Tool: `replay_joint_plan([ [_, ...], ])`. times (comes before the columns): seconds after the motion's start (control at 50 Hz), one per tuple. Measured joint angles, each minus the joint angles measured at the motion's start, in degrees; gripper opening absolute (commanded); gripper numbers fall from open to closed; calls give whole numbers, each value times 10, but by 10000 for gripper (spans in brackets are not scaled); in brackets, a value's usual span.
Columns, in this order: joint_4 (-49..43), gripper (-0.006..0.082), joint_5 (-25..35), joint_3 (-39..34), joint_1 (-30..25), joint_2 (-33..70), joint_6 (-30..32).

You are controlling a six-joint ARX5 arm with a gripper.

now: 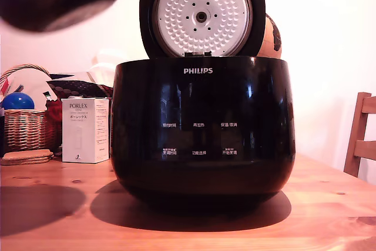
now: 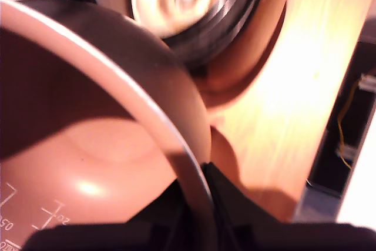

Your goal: Place the pot you are holding inside the rice cooker

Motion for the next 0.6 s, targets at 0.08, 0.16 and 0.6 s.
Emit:
replay_joint_plan([
  [0.08,-1,-21,0,18,-11,12,2],
  [0.16,0,-22,0,29,-21,30,5],
  [0.6,-1,-22,5,108,-65,167,71],
])
